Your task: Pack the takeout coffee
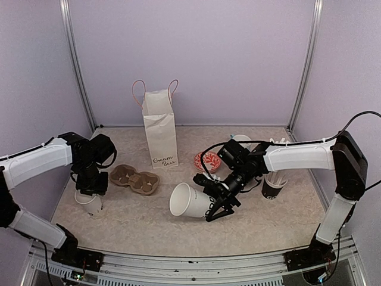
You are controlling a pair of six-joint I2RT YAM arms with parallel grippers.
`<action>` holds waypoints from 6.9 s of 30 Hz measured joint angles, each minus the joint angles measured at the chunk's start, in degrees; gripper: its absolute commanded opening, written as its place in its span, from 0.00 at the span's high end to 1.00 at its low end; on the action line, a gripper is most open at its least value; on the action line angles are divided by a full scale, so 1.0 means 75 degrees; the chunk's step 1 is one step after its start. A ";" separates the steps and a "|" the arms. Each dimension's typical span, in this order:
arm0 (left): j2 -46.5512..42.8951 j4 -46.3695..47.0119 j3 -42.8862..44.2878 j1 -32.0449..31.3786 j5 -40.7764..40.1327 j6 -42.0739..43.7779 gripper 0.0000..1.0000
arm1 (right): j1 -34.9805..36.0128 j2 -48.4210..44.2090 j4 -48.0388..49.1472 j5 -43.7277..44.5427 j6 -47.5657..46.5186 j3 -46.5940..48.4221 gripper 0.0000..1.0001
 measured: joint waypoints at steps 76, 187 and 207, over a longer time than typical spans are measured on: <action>0.0000 0.3943 0.2582 -0.5100 0.1734 0.1888 1.00 | -0.0326 -0.0041 0.0230 0.1926 0.1684 0.1116 0.16; 0.0711 0.5388 0.1900 -0.5753 -0.1620 0.2862 0.35 | -0.2151 -0.0108 -0.1760 0.3445 0.2130 0.2212 1.00; 0.0443 1.3793 -0.0947 -0.5415 -0.0055 0.6129 0.24 | -0.2124 -0.1139 -0.0959 -0.2920 0.2393 0.2978 1.00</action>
